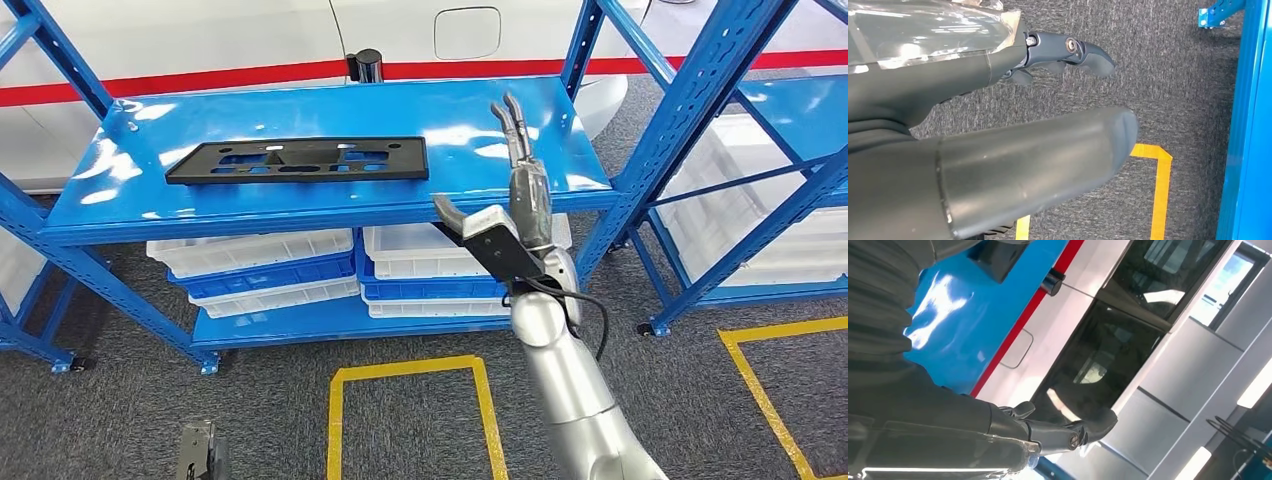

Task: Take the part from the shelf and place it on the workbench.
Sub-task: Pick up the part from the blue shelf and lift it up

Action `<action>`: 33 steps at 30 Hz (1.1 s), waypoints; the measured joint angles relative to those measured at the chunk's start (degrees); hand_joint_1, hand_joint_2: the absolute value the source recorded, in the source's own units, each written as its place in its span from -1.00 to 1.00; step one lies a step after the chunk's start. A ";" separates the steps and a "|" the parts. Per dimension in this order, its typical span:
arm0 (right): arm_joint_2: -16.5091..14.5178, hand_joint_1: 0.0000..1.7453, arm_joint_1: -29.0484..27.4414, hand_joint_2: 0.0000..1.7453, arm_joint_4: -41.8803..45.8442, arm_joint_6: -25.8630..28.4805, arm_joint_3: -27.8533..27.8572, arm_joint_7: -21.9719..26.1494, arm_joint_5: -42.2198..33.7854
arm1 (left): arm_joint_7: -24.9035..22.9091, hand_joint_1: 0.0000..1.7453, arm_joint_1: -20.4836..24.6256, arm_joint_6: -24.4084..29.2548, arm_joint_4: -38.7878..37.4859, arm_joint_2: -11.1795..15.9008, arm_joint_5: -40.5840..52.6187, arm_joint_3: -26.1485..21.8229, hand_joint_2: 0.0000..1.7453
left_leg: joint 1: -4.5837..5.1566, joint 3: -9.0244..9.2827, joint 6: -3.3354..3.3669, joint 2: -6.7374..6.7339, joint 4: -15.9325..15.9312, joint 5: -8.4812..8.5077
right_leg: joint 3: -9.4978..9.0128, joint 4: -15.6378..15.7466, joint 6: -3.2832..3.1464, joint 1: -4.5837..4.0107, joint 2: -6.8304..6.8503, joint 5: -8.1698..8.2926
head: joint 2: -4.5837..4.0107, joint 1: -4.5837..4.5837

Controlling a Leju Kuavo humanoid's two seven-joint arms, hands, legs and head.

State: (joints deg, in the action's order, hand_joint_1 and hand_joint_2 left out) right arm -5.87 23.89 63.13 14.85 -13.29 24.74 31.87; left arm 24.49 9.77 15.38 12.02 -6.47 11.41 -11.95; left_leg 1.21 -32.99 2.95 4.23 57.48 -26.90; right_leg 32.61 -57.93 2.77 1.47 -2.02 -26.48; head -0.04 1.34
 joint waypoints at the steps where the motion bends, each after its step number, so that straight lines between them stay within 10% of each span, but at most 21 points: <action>1: 0.36 -1.00 -1.04 1.00 1.37 -0.25 0.30 -0.01 0.15 | 0.01 -1.00 0.00 0.03 0.00 -0.01 0.08 -0.09 -1.00 | -0.14 0.32 0.37 -0.08 -0.35 0.04 | 0.10 -0.25 0.30 -0.11 0.01 0.07 | 0.00 0.00; 8: 2.77 -1.00 -5.46 1.00 7.07 -1.14 0.89 0.15 1.00 | 0.12 -1.00 -0.10 0.04 0.00 -0.22 0.84 -0.58 -1.00 | -0.75 1.97 0.91 -0.76 -1.14 -0.16 | 9.19 -16.12 0.37 -0.32 1.15 -5.63 | 0.00 0.15; 12: 3.57 -1.00 -5.83 1.00 8.44 -1.98 0.92 0.16 0.55 | 0.10 -1.00 -0.14 -0.21 0.00 -0.42 1.23 -0.69 -1.00 | -1.19 3.18 -0.30 -0.53 -0.86 -1.46 | 4.75 -3.68 2.40 0.14 1.22 0.50 | 0.00 0.19; 18: 4.02 -1.00 -4.83 1.00 10.04 -3.31 1.06 -0.46 -0.06 | -0.02 -1.00 0.03 -0.54 0.00 -0.46 1.90 -0.73 -1.00 | -1.26 2.42 -1.91 -1.02 1.36 -2.56 | 2.09 -0.14 -1.08 0.20 1.41 1.33 | 0.00 0.01; 23: 4.38 -1.00 -3.32 1.00 10.57 -4.53 1.10 -1.49 -0.63 | -0.04 -1.00 0.13 -0.60 0.00 -0.60 2.07 -0.75 -1.00 | -1.77 -8.06 -3.24 -3.82 16.10 -6.26 | 0.30 -0.06 -2.55 0.09 1.90 -0.13 | 0.00 -0.31; 28: 4.57 -1.00 -2.09 1.00 10.49 -5.03 1.11 -1.74 -1.53 | -0.06 -1.00 0.10 -0.56 0.00 -0.45 2.20 -0.96 -1.00 | -1.20 -5.59 -1.52 -4.55 3.00 3.42 | -1.54 -0.02 -2.20 -0.35 1.96 -1.63 | 0.00 -0.29; 33: 4.63 -1.00 -1.33 1.00 10.33 -5.11 1.09 -1.78 -2.09 | -0.08 -1.00 0.13 -0.57 0.02 -0.43 2.35 -1.16 -1.00 | -0.84 -3.62 -0.57 -4.28 -0.19 4.05 | -1.49 -0.38 -0.85 -0.71 2.33 -2.95 | 0.00 -0.25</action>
State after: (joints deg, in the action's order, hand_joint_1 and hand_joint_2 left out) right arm -1.25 22.55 73.46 9.73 -12.20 22.96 29.78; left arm 24.41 9.91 14.81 12.04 -6.90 13.76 -13.11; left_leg 0.37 -36.61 2.38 -0.06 57.29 -22.86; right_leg 31.12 -58.31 1.92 0.76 0.31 -29.43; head -0.04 1.10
